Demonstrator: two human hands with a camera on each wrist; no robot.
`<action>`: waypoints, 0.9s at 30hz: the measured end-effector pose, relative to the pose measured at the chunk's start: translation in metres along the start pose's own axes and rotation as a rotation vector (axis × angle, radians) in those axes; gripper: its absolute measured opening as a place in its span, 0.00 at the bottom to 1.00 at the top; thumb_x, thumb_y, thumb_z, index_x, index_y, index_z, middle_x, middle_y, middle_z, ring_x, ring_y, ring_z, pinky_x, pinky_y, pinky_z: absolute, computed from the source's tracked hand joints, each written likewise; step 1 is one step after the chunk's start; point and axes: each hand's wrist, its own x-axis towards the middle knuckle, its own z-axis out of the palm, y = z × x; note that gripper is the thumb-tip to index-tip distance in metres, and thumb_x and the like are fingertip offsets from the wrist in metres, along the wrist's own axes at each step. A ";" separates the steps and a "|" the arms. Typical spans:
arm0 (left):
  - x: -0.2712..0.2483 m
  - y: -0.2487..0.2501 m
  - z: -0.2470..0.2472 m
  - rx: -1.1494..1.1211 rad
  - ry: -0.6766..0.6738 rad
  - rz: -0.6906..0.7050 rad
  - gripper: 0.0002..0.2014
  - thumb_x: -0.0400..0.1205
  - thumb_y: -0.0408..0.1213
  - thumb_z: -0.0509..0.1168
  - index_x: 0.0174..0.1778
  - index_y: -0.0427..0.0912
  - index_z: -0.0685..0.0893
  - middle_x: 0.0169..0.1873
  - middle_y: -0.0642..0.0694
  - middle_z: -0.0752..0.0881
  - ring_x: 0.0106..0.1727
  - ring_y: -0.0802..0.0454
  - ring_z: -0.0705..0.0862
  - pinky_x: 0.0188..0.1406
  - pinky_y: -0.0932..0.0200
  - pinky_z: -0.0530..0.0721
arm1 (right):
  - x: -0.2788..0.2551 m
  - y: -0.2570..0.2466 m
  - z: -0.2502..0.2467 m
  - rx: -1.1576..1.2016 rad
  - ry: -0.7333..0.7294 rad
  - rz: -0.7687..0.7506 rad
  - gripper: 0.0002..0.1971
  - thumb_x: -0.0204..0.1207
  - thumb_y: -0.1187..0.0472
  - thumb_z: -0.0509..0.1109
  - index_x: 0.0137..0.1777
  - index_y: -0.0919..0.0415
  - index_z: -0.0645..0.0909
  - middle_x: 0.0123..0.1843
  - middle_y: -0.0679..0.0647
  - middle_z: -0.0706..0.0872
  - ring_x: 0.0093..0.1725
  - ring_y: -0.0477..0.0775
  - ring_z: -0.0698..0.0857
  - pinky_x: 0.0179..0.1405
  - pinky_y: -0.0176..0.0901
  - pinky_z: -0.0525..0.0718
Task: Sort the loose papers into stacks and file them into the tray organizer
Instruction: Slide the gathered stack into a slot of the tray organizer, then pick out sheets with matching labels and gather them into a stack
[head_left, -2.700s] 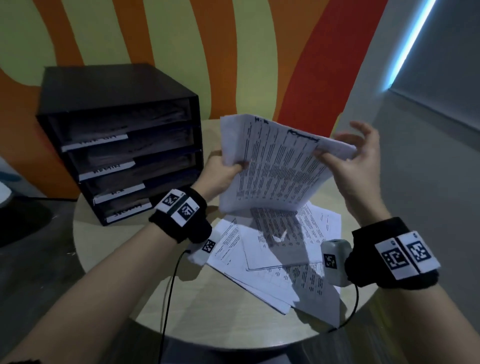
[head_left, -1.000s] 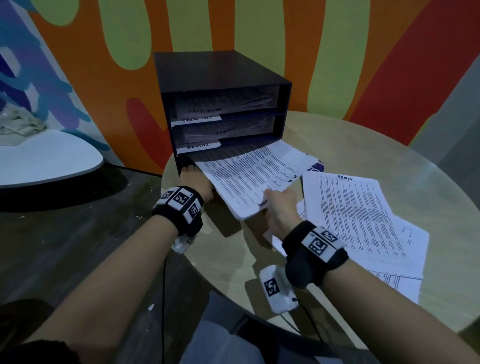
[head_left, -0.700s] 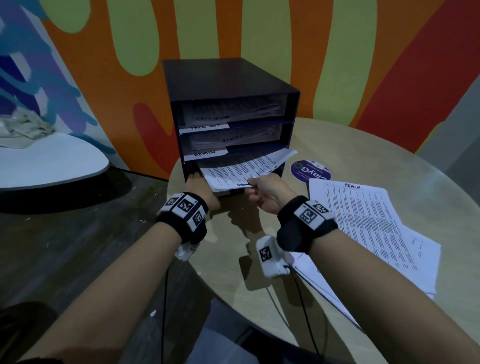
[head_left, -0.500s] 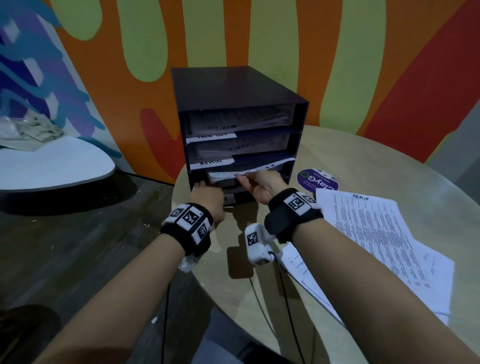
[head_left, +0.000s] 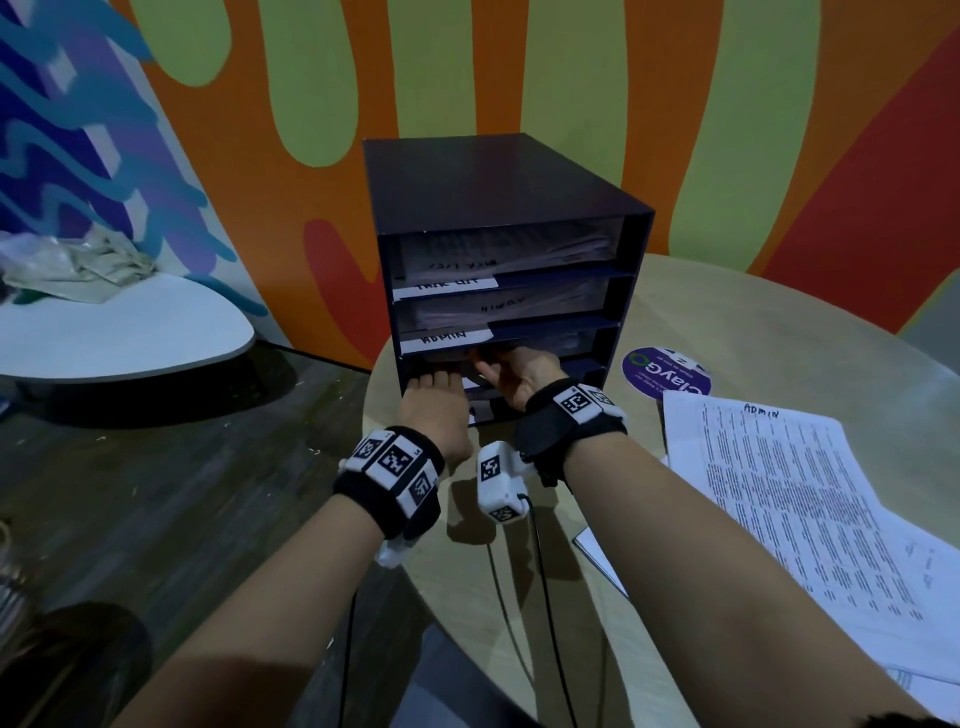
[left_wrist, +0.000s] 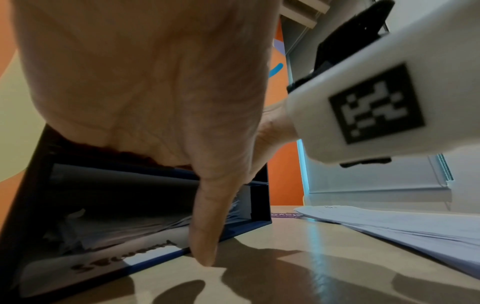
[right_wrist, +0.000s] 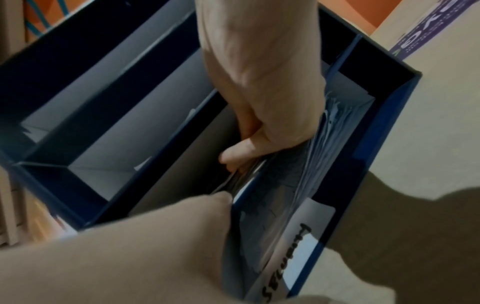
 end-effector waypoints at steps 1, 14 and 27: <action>0.000 0.000 -0.001 0.004 0.001 0.001 0.41 0.75 0.54 0.71 0.77 0.36 0.62 0.72 0.38 0.70 0.72 0.40 0.71 0.74 0.50 0.68 | -0.001 0.000 -0.002 -0.021 -0.029 -0.001 0.19 0.84 0.76 0.57 0.74 0.75 0.68 0.71 0.70 0.78 0.54 0.62 0.90 0.28 0.48 0.90; -0.015 0.043 -0.039 -0.184 0.328 0.054 0.16 0.83 0.49 0.63 0.56 0.40 0.84 0.55 0.40 0.84 0.58 0.41 0.80 0.59 0.49 0.74 | -0.089 -0.072 -0.126 -0.569 0.130 -0.319 0.03 0.80 0.72 0.64 0.49 0.71 0.79 0.39 0.68 0.85 0.25 0.60 0.87 0.26 0.46 0.88; 0.000 0.172 -0.034 -0.852 -0.205 0.196 0.16 0.78 0.42 0.72 0.35 0.47 0.69 0.46 0.42 0.79 0.47 0.45 0.81 0.45 0.55 0.81 | -0.116 -0.108 -0.317 -1.210 0.847 -0.101 0.19 0.60 0.54 0.83 0.44 0.66 0.83 0.44 0.61 0.87 0.51 0.63 0.86 0.42 0.46 0.84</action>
